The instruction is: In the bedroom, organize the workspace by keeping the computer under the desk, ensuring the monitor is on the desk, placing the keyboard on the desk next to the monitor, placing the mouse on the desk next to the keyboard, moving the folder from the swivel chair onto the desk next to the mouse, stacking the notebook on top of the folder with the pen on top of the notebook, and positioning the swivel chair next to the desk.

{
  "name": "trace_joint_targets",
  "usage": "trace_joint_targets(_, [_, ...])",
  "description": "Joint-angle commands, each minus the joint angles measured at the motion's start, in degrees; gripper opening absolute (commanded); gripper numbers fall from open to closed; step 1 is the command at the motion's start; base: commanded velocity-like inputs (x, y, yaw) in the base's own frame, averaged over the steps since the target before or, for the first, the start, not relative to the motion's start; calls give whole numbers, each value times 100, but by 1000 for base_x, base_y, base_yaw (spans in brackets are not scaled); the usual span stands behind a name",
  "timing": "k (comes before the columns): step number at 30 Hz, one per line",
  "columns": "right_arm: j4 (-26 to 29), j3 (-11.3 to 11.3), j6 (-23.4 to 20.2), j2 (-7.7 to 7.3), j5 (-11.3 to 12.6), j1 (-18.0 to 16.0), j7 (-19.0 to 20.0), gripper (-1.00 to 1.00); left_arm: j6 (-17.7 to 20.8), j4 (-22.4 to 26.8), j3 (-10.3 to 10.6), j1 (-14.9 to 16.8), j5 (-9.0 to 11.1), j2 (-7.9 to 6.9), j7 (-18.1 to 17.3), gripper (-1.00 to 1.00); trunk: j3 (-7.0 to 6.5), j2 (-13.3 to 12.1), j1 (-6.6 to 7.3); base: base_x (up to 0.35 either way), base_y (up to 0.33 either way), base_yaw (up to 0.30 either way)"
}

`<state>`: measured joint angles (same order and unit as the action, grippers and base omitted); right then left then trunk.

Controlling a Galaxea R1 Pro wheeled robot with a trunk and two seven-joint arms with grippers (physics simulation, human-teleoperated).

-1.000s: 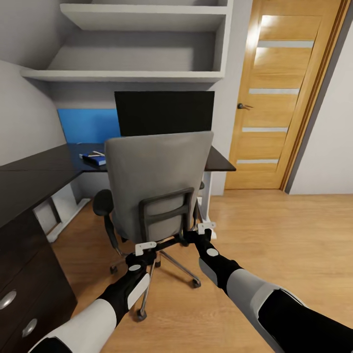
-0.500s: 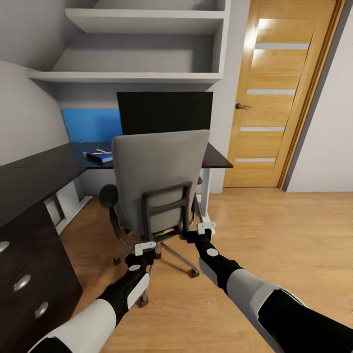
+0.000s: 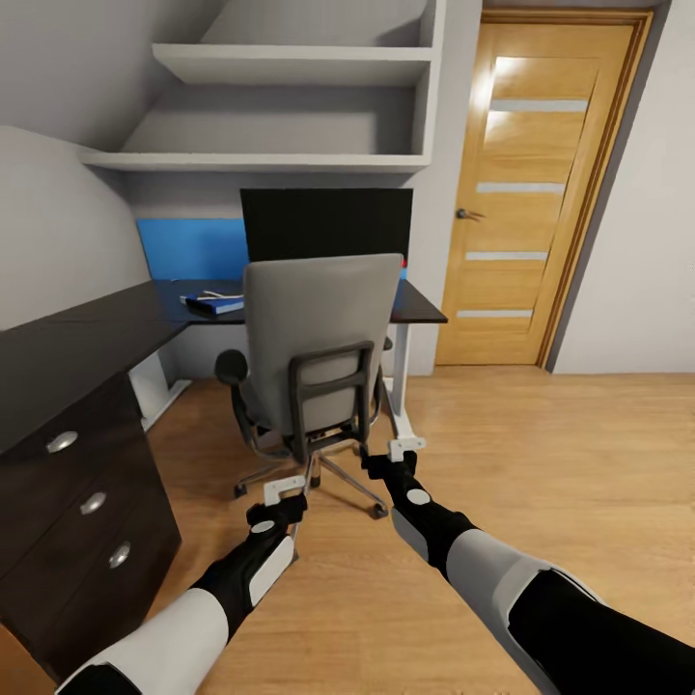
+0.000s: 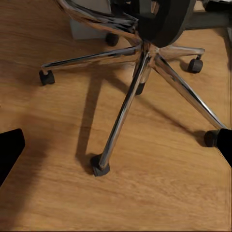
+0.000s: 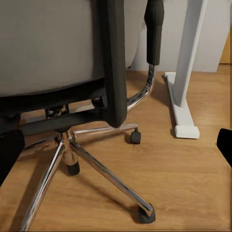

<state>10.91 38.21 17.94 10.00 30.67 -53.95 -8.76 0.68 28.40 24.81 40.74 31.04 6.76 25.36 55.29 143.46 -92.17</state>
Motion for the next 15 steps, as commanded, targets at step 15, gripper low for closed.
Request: trace_joint_targets(15, [-213, 42, 80, 0, 38, -4, -37, 100, 21, -578, 81, 5, 274, 8, 54, 100, -327, -18, 42, -26, 0, 0])
